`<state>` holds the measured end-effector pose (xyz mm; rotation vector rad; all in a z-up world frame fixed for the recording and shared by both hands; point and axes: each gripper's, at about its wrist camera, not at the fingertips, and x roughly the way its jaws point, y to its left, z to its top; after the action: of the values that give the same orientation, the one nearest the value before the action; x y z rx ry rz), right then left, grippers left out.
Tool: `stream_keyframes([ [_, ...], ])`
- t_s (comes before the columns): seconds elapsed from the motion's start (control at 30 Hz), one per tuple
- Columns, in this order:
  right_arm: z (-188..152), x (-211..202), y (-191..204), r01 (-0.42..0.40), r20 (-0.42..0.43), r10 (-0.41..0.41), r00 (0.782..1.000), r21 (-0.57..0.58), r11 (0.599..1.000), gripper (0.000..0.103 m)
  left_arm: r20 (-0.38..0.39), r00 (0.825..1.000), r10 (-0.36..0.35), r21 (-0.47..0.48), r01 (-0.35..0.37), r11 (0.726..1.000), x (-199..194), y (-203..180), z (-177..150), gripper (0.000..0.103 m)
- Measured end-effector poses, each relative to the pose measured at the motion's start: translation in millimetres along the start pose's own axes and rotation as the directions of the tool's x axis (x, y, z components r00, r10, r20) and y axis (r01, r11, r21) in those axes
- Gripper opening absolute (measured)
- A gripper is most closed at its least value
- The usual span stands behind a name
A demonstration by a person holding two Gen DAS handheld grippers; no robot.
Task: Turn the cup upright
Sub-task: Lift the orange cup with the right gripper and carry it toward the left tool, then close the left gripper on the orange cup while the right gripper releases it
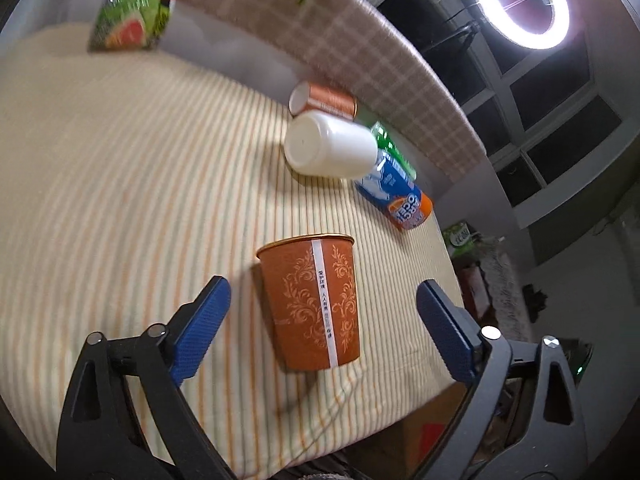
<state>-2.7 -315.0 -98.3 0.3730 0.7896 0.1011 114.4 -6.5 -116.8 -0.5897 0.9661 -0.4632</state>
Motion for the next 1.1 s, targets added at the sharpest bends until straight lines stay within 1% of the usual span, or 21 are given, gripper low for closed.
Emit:
stream_keyframes([
  [0.13, 0.5, -2.0, -6.4, 0.004, 0.004, -0.004, 1.000, 0.025, 1.000, 0.078, -0.062, 0.998, -0.007, -0.052, 0.004, 0.999, 18.0, 8.8, 4.0, 0.091],
  [0.2, 0.5, -2.8, -7.7, 0.001, 0.006, -0.001, 1.000, 0.028, 1.000, 0.078, -0.082, 0.997, -0.009, -0.062, 0.004, 0.998, 25.9, 13.0, 5.2, 0.083],
  [0.33, -0.1, -1.6, -7.3, 0.000, 0.000, 0.000, 1.000, 0.025, 1.000, 0.078, -0.111, 0.994, -0.018, -0.090, 0.008, 0.996, 40.4, 19.0, 7.5, 0.083],
  [0.53, -2.3, 0.1, -13.1, 0.006, -0.010, -0.005, 1.000, 0.046, 0.999, 0.078, -0.122, 0.992, -0.022, -0.099, 0.010, 0.995, 44.7, 21.5, 7.9, 0.083],
  [0.57, -1.9, 0.5, -15.2, 0.009, -0.010, -0.008, 1.000, 0.054, 0.998, 0.078, -0.120, 0.993, -0.022, -0.098, 0.010, 0.995, 44.7, 21.6, 8.0, 0.081],
  [0.83, -1.7, -0.6, -21.5, 0.023, -0.009, -0.023, 1.000, 0.076, 0.997, 0.078, -0.125, 0.992, -0.026, -0.073, 0.017, 0.997, 47.5, 18.2, 6.4, 0.068],
  [0.93, -1.7, 0.8, -20.5, 0.024, -0.013, -0.023, 1.000, 0.075, 0.997, 0.078, -0.118, 0.993, -0.017, -0.044, 0.012, 0.999, 46.0, 11.9, 4.8, 0.068],
  [1.1, -3.0, 0.5, -18.2, 0.017, -0.015, -0.016, 1.000, 0.077, 0.997, 0.078, -0.078, 0.997, 0.026, 0.044, -0.022, 0.999, 38.8, -5.1, 2.9, 0.068],
])
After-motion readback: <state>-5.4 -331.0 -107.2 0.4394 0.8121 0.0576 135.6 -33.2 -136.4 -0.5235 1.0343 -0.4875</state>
